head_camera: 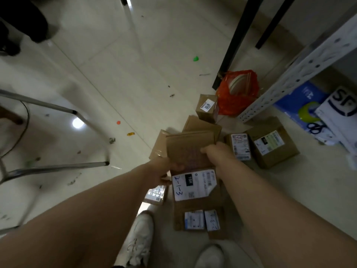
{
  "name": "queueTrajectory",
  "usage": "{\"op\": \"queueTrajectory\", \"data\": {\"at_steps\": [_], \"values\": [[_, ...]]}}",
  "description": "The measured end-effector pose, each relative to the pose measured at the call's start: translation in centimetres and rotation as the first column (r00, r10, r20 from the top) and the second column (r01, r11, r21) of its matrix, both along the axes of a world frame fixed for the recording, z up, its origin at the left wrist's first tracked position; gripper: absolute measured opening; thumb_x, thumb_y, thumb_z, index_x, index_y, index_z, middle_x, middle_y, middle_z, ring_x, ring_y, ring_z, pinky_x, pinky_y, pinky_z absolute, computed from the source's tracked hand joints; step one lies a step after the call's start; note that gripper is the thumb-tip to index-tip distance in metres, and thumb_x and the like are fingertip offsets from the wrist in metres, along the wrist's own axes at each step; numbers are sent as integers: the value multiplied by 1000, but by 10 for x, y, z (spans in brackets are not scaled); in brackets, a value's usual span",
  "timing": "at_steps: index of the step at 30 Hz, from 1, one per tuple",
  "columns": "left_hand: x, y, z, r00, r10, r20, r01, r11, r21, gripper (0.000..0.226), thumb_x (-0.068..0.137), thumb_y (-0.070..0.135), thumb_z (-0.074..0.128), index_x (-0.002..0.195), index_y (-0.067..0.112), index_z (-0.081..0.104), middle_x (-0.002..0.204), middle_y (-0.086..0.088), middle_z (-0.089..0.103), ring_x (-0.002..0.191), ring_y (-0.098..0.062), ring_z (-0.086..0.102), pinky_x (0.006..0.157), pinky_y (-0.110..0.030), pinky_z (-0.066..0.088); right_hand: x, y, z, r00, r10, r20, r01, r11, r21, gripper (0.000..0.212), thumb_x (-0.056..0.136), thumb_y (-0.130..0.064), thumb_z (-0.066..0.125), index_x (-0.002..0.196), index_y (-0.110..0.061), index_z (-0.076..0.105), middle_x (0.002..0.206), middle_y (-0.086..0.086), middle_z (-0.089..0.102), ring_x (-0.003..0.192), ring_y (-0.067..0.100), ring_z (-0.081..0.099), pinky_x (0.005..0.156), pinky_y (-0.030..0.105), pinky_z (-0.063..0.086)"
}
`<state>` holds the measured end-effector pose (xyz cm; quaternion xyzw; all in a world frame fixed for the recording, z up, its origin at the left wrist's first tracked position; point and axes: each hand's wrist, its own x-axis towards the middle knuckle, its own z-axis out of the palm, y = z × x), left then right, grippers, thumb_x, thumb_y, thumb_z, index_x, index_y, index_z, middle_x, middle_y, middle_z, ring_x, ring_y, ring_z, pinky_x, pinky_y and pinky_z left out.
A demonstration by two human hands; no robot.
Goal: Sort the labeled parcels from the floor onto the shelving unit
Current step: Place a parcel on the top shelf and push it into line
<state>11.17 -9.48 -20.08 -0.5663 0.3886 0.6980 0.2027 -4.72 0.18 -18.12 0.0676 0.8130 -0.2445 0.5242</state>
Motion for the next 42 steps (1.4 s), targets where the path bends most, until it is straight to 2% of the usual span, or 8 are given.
{"op": "queueTrajectory", "data": {"at_steps": [8,19,22,25,29,32,36,42], "values": [[-18,2,229,979,-12,-204,14,1000,11,55,79,12,76,131,8,55,100,-9,66,90,-22,64,69,-31,55,-25,-3,245,986,24,-162,-59,975,-214,41,95,-21,62,135,-12,58,129,12,64,111,32,64,98,48,54],[-52,2,547,837,36,-546,-11,999,48,50,71,26,74,117,9,66,121,-19,62,103,-34,59,95,-38,44,-43,34,589,921,-133,-365,-32,911,-411,46,100,-33,61,137,-7,57,133,16,62,117,33,62,103,49,50],[-59,0,619,750,2,-662,27,999,34,53,75,24,73,124,3,65,135,-22,57,123,-41,55,115,-53,30,-40,49,665,888,-276,-368,59,862,-503,43,98,-35,64,131,-8,61,112,11,71,96,28,69,76,37,60],[-66,1,681,733,-67,-677,15,996,-83,72,62,32,82,127,8,62,129,-19,62,119,-39,58,104,-59,42,-33,58,730,826,-304,-475,1,843,-538,32,98,-39,62,110,-10,68,82,0,74,72,18,71,54,24,51],[-76,5,747,716,-75,-694,-52,986,-160,60,61,41,82,111,16,61,99,-6,70,85,-24,64,68,-45,55,-24,76,793,759,-216,-614,-140,867,-478,40,87,-58,65,99,-21,74,96,-1,77,88,18,74,81,31,58],[-85,9,777,689,27,-724,-158,981,-113,84,66,38,83,139,18,46,110,-8,70,81,-24,66,49,-44,54,-15,99,816,757,-205,-621,-109,897,-429,42,80,-63,69,108,-34,64,99,-16,66,79,7,67,68,25,52],[-95,23,798,644,45,-764,-157,985,-75,92,65,38,84,145,21,42,121,-12,68,90,-30,64,52,-46,52,-18,125,822,721,-328,-610,-7,877,-480,57,73,-63,76,118,-36,55,109,-10,61,96,18,57,85,47,52],[-103,60,809,602,26,-798,-99,994,-42,94,65,39,86,146,25,41,126,-14,65,108,-35,64,64,-52,54,-20,149,833,581,-604,-546,112,724,-681,20,86,-42,67,98,-26,65,99,0,71,77,20,60,65,33,48]]}}
